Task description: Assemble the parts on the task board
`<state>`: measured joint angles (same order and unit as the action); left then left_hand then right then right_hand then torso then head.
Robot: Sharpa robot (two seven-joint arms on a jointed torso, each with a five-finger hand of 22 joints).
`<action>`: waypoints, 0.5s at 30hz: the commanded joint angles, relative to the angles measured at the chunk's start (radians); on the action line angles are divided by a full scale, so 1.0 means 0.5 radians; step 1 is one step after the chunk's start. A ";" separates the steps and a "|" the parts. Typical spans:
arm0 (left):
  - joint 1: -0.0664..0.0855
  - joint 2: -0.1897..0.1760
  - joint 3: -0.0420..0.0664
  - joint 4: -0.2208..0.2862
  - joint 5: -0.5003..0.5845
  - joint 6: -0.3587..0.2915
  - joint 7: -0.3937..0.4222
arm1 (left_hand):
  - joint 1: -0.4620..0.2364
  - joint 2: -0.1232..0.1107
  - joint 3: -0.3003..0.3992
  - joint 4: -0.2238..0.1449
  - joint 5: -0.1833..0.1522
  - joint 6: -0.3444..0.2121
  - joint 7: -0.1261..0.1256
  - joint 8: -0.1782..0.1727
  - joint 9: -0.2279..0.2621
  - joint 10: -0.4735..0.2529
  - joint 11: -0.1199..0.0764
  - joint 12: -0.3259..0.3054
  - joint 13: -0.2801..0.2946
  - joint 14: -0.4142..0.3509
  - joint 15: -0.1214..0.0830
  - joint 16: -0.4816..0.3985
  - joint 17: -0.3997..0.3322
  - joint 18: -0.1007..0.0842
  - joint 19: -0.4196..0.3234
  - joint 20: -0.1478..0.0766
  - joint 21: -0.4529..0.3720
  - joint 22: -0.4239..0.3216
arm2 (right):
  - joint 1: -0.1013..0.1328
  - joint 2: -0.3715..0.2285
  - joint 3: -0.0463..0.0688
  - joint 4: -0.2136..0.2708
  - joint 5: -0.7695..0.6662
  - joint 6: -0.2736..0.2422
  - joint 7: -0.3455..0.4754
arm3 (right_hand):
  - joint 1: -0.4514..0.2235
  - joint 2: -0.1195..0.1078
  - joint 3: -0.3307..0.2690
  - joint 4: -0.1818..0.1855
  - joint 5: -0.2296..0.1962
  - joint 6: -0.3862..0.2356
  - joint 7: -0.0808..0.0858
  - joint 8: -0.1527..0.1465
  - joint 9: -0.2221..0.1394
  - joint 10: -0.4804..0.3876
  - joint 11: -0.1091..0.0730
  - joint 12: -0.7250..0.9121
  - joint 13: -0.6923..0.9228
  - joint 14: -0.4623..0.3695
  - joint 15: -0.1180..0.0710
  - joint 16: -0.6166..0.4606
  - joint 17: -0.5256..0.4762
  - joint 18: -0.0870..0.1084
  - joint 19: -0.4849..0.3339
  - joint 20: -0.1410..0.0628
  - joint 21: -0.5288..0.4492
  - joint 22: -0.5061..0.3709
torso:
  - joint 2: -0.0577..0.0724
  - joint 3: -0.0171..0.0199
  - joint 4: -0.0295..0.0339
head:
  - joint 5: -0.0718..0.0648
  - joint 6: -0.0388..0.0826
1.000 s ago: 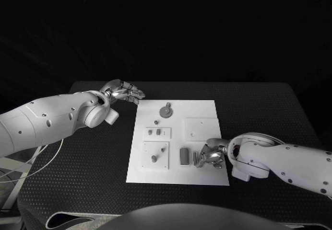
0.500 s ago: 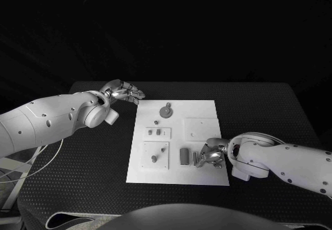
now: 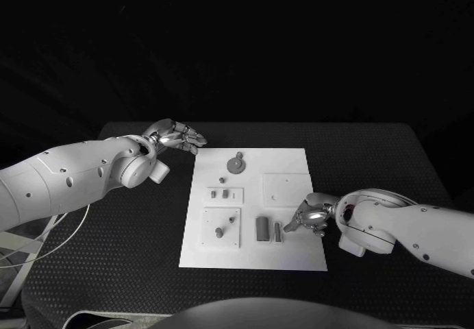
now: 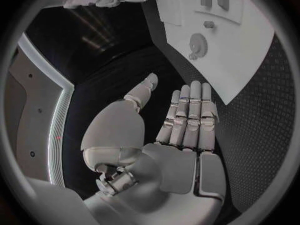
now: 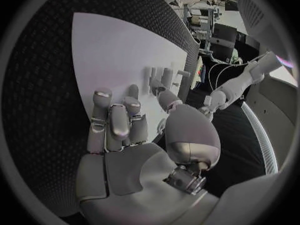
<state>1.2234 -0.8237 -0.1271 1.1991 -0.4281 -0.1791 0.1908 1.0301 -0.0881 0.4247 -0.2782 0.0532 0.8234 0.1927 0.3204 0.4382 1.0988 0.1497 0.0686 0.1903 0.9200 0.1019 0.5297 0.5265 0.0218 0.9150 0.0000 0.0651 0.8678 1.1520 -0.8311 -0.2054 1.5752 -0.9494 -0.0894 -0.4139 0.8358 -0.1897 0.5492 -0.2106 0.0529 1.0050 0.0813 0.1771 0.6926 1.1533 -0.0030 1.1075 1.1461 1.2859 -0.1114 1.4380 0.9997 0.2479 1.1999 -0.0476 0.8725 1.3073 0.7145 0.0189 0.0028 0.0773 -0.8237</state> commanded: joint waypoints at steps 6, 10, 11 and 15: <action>0.002 0.017 0.001 -0.001 0.112 -0.009 0.034 | -0.025 0.001 -0.012 -0.005 -0.002 -0.017 0.001 0.008 -0.004 -0.011 0.007 0.003 -0.003 0.011 0.006 -0.015 0.005 -0.007 -0.011 0.011 0.012 -0.004 | 0.028 0.051 0.078 -0.201 0.462 -0.265 0.535 | -0.019 -0.092 0.083 0.112 -0.007 -0.149 0.095 -0.038 0.000 -0.054 0.037 0.020 0.027 -0.040 0.039 -0.002 -0.024 0.028 -0.016 -0.006 -0.008 0.007 | -0.015 -0.0059 -0.015 | -0.033 0.133; 0.003 0.027 0.002 -0.013 0.134 -0.030 0.044 | -0.025 0.002 -0.012 -0.004 -0.002 -0.017 0.001 0.008 -0.004 -0.010 0.006 0.003 -0.002 0.011 0.006 -0.016 0.005 -0.007 -0.011 0.011 0.011 -0.004 | 0.029 0.156 0.132 -0.453 0.733 -0.142 0.934 | 0.041 0.014 0.085 0.055 -0.004 -0.142 0.094 -0.025 0.013 -0.078 0.037 0.028 0.034 -0.096 0.039 -0.022 -0.084 0.028 -0.039 -0.004 -0.014 0.013 | -0.036 -0.0052 -0.032 | -0.034 0.216; 0.003 0.033 0.002 -0.028 0.162 -0.032 0.046 | -0.026 0.002 -0.012 -0.004 -0.002 -0.017 0.001 0.009 -0.004 -0.009 0.006 0.003 -0.002 0.011 0.006 -0.017 0.005 -0.007 -0.011 0.011 0.011 -0.005 | 0.029 0.204 0.154 -0.565 0.794 -0.135 1.023 | 0.053 0.099 0.040 -0.024 -0.010 -0.151 0.098 -0.022 0.022 -0.119 0.038 0.023 0.037 -0.132 0.040 -0.037 -0.088 0.027 -0.071 0.011 -0.025 0.018 | -0.048 -0.0027 -0.043 | -0.029 0.255; 0.019 0.053 0.002 -0.083 0.220 -0.036 0.059 | -0.026 0.005 -0.012 -0.004 -0.002 -0.015 0.000 0.010 -0.004 -0.005 0.004 0.006 -0.001 0.012 0.006 -0.018 0.007 -0.007 -0.011 0.011 0.012 -0.005 | 0.029 0.334 0.228 -0.870 0.827 -0.102 1.193 | 0.074 0.182 0.009 -0.134 -0.006 -0.172 0.105 -0.024 0.031 -0.199 0.051 -0.016 0.016 -0.213 0.051 -0.079 -0.098 0.020 -0.149 0.047 -0.070 0.012 | -0.088 0.0106 -0.069 | -0.029 0.355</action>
<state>1.2256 -0.8015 -0.1275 1.1644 -0.3703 -0.1859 0.1963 1.0261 -0.0840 0.4219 -0.2810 0.0532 0.8234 0.1926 0.3204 0.4373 1.0988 0.1497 0.0686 0.1904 0.9200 0.1018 0.5258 0.5290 0.0220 0.9114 0.0036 0.0651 0.8669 1.1660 -0.6753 -0.0937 1.1864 -0.6309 -0.1691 -0.0022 0.8736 -0.1056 0.5567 -0.2708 0.0502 0.9195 0.1256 0.1603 0.7073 1.0587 0.0226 1.1022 1.1559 1.1858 -0.0848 1.4017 0.9512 0.2464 1.1313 -0.0261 0.8410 1.3073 0.6889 0.0188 -0.0186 0.0630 -0.6822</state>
